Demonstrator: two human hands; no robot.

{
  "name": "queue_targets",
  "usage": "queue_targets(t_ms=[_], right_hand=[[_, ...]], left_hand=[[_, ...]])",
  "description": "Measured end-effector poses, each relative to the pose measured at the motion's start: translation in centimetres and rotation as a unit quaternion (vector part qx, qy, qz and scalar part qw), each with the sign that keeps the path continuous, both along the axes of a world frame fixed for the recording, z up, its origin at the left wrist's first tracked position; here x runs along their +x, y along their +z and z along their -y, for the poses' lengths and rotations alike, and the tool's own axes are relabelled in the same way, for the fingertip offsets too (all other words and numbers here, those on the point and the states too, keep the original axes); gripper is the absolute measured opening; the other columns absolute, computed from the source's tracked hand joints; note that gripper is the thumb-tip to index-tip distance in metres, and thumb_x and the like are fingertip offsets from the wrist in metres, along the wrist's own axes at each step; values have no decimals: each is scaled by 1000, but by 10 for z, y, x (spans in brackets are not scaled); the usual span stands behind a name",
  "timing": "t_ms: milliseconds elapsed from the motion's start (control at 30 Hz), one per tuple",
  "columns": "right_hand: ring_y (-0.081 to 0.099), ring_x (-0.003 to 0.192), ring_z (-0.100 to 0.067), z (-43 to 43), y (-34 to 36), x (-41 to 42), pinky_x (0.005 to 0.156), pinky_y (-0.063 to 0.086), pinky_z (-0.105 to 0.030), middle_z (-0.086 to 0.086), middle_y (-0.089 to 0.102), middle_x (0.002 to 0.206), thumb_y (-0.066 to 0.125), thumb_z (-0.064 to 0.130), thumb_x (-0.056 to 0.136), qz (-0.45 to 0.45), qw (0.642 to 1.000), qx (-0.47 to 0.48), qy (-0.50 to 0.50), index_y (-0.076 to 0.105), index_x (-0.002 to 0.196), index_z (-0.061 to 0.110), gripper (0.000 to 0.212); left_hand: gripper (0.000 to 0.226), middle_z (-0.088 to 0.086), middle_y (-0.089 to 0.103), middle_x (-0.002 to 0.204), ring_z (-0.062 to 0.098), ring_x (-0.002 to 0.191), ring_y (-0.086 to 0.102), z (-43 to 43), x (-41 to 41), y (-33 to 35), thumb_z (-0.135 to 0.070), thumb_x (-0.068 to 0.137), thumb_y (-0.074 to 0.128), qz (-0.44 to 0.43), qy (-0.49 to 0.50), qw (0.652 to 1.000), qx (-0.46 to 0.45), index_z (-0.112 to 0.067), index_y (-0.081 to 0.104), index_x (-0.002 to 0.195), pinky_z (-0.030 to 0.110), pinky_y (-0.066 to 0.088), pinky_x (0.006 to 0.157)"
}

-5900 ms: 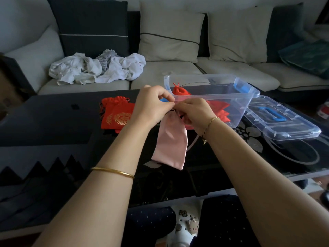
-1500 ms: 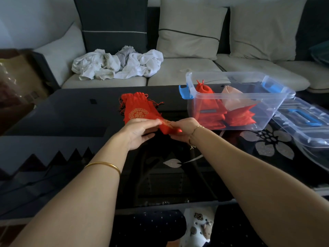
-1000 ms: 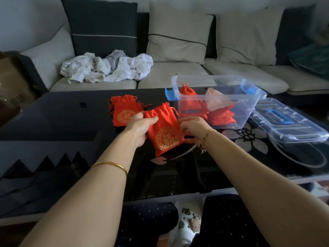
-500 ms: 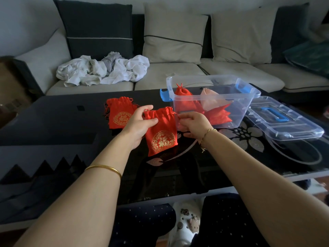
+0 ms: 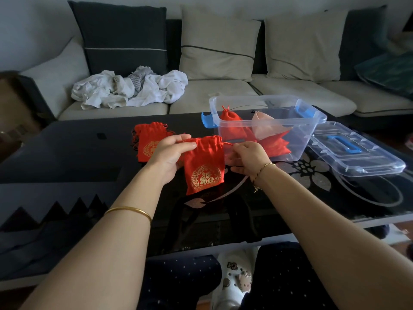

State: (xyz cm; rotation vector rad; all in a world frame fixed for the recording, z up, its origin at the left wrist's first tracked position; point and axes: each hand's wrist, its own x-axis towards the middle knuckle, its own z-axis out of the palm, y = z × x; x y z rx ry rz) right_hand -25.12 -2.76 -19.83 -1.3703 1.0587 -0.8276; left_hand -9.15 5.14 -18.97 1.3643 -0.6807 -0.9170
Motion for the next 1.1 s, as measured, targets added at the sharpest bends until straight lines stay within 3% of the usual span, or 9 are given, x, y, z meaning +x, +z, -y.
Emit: queue_targets(t_ms=[200, 367, 467, 567, 733, 833, 933, 1000, 1100], right_hand=[[57, 55, -12, 1, 0, -5, 55, 49, -25, -3, 57, 66, 45, 21, 97, 53, 997, 34, -50, 54, 78, 12, 23], [48, 49, -12, 4, -2, -8, 48, 45, -23, -2, 51, 59, 51, 28, 94, 3, 996, -11, -93, 52, 65, 12, 33], [41, 44, -11, 6, -2, -11, 43, 38, -22, -1, 47, 55, 52, 33, 93, -4, 995, -16, -99, 52, 63, 13, 36], [37, 44, -10, 8, 0, -10, 43, 35, -20, 2, 44, 54, 54, 35, 92, 105, 987, 90, -87, 53, 62, 15, 35], [40, 53, -6, 10, 5, -10, 47, 39, -16, 5, 42, 60, 47, 31, 96, 237, 945, 226, -11, 54, 72, 17, 29], [41, 47, -5, 9, 6, -9, 41, 39, -13, 6, 44, 50, 46, 28, 97, 258, 932, 254, -15, 54, 71, 16, 30], [36, 29, -2, 17, 5, -12, 33, 30, -11, 9, 39, 35, 41, 20, 97, 330, 896, 292, -62, 45, 65, 17, 33], [34, 24, -1, 23, 2, -15, 31, 25, -9, 9, 38, 32, 38, 19, 98, 365, 870, 317, -100, 42, 64, 17, 34], [35, 24, -2, 25, 0, -13, 31, 26, -8, 9, 40, 34, 40, 17, 96, 365, 870, 299, -143, 44, 65, 17, 32]], left_hand=[[6, 1, 69, 83, 9, 71, 63, -4, 3, 4, -10, 92, 58, -45, 102, 993, -29, -13, 63, 92, 19, 47, 61], [16, 0, 69, 85, 7, 72, 62, -8, 12, 2, -2, 91, 55, 153, 143, 978, -22, -10, 65, 99, 16, 47, 61], [19, 3, 69, 87, 8, 72, 63, -12, 17, 1, -3, 90, 56, 315, 137, 939, -22, -6, 68, 104, 22, 51, 69], [13, 0, 68, 78, 10, 70, 64, -15, 20, 1, -8, 88, 59, 428, 145, 892, -15, -6, 71, 89, 25, 53, 72], [23, 2, 66, 78, 17, 75, 60, -13, 26, 1, -23, 93, 55, 506, 156, 847, 29, -9, 67, 78, 30, 45, 67], [34, 0, 60, 72, 15, 68, 54, -10, 24, 3, -26, 97, 46, 426, 154, 889, 72, -11, 59, 70, 31, 42, 66], [35, -2, 52, 66, 10, 57, 45, -8, 24, 10, -26, 99, 43, 118, 193, 969, 98, -14, 50, 66, 23, 36, 55], [33, -3, 52, 65, 7, 55, 45, -10, 24, 15, -28, 98, 47, -84, 215, 969, 94, -16, 51, 67, 19, 35, 53], [30, -5, 60, 70, 6, 62, 55, -9, 21, 20, -31, 97, 48, -205, 202, 957, 34, -18, 53, 70, 19, 41, 57]])
